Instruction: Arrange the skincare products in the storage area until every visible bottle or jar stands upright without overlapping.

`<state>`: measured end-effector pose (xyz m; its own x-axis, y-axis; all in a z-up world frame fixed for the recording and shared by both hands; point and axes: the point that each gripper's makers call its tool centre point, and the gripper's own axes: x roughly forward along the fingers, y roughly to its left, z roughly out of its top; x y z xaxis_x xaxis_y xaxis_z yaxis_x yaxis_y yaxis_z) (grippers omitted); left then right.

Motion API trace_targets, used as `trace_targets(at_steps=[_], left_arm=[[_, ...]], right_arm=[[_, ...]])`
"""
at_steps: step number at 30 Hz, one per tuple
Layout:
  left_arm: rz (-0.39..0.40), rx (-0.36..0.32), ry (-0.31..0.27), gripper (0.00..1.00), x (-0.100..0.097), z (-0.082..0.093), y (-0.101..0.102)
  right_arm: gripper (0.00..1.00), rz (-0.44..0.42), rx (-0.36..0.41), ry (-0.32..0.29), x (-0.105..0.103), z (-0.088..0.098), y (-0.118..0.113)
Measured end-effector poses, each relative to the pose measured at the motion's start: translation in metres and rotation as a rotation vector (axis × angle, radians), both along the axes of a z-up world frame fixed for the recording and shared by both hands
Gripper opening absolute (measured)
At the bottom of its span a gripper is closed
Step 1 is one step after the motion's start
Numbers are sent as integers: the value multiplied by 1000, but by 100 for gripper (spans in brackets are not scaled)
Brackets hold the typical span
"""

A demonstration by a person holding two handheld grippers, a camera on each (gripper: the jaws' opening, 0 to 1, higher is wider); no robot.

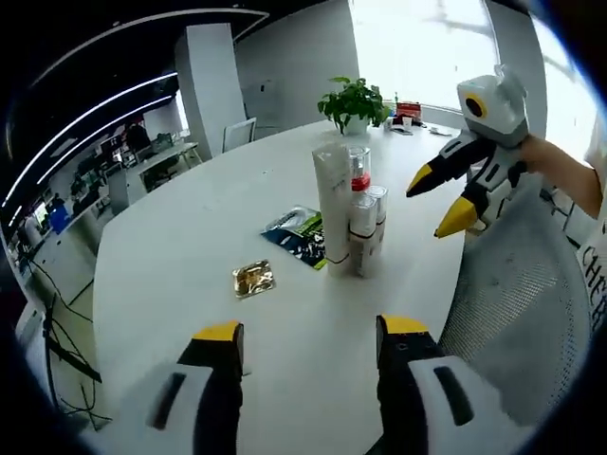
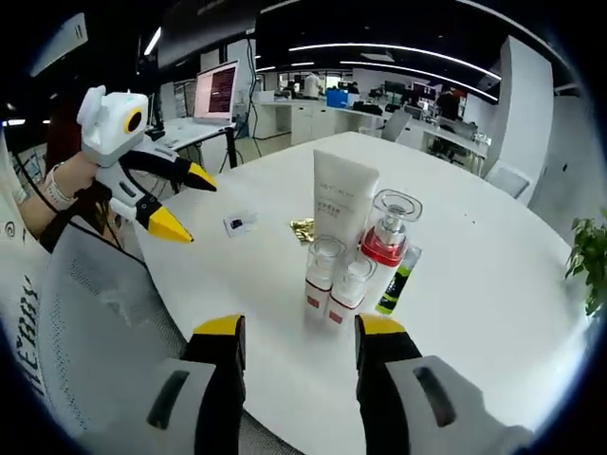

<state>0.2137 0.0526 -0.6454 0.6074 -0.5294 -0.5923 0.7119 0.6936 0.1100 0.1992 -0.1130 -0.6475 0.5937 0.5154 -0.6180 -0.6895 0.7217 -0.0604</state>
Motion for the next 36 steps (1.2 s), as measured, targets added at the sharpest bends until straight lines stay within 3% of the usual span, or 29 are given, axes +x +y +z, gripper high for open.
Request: trace_targets(at_steps=[7, 9, 17, 28, 36], left_arm=[[45, -36, 16, 60, -8, 3, 19], [59, -33, 9, 66, -10, 6, 24], [76, -36, -21, 81, -18, 20, 33], [97, -26, -24, 98, -27, 20, 40], [112, -31, -22, 99, -33, 22, 40]], right_arm=[[60, -19, -15, -11, -4, 8, -4], [65, -25, -25, -15, -4, 9, -5], [74, -31, -34, -17, -8, 12, -2], [91, -46, -52, -26, -9, 16, -7], [99, -32, -56, -31, -13, 17, -6]])
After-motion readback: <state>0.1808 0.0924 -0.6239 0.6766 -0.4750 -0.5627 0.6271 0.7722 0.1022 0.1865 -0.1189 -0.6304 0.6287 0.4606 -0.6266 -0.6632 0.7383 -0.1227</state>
